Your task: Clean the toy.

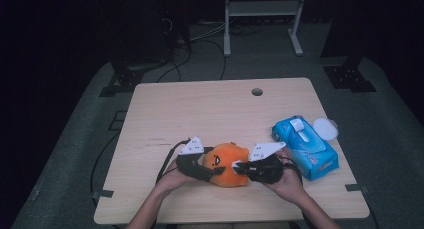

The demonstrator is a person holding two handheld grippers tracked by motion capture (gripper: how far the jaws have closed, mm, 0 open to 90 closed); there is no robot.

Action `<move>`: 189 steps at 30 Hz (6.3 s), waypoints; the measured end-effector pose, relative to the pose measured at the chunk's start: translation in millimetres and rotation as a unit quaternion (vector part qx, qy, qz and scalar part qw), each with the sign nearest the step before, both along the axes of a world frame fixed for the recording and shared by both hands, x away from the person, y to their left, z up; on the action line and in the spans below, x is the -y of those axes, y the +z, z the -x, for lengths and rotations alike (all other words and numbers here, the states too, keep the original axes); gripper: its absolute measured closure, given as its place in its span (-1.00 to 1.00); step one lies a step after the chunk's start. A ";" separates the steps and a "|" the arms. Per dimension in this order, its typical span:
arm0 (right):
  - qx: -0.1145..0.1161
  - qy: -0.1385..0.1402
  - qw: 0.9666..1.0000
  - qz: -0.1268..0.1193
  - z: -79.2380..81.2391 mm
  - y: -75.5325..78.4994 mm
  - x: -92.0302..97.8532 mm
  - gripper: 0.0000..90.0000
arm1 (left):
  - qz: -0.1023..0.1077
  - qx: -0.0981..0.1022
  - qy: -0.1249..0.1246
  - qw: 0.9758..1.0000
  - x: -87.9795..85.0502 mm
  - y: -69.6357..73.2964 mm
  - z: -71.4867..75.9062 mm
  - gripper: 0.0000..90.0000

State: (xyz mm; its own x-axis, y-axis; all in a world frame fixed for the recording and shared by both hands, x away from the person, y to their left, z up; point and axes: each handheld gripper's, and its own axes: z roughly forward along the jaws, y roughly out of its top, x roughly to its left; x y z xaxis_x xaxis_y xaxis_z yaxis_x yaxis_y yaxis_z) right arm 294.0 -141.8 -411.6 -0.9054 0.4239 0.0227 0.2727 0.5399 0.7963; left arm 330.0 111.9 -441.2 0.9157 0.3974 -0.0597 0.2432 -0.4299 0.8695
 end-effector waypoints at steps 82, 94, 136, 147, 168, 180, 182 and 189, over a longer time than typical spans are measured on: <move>-0.011 -0.017 0.999 -0.035 -5.7 4.9 6.8 0.80 | -0.029 0.056 -0.029 0.998 7.1 5.9 19.7 -0.40; -0.013 -0.049 0.999 -0.019 -19.8 -4.3 25.7 0.81 | -0.022 0.045 -0.024 0.998 6.9 6.3 18.4 -0.39; -0.025 -0.037 0.997 -0.060 -14.6 6.1 15.9 0.81 | -0.033 0.080 -0.060 0.994 16.1 7.0 29.2 -0.37; -0.032 -0.010 0.998 -0.058 -12.3 8.2 10.2 0.69 | -0.018 0.064 -0.052 0.996 11.2 3.7 24.7 -0.37; -0.042 -0.050 0.997 -0.041 -22.9 7.7 13.6 0.79 | -0.019 0.062 -0.050 0.997 15.1 3.5 24.3 -0.38; -0.042 -0.056 0.997 -0.035 -26.0 2.0 22.4 0.79 | -0.016 0.053 -0.041 0.998 9.8 2.2 20.4 -0.38; -0.045 -0.069 0.996 -0.027 -27.5 -0.9 31.7 0.79 | -0.017 0.049 -0.040 0.998 6.0 1.7 17.8 -0.38; -0.046 -0.056 0.997 -0.018 -20.4 -0.8 26.8 0.80 | -0.008 0.026 -0.017 0.999 -1.5 -2.2 9.9 -0.38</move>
State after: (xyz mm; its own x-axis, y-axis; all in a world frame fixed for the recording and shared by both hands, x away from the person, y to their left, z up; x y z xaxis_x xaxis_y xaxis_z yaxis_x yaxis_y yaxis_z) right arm 314.4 -168.6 -412.4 -0.8457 0.5200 0.1202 0.4021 0.4727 0.7841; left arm 320.1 113.4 -443.3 0.9302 0.3671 -0.0054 0.1831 -0.4511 0.8735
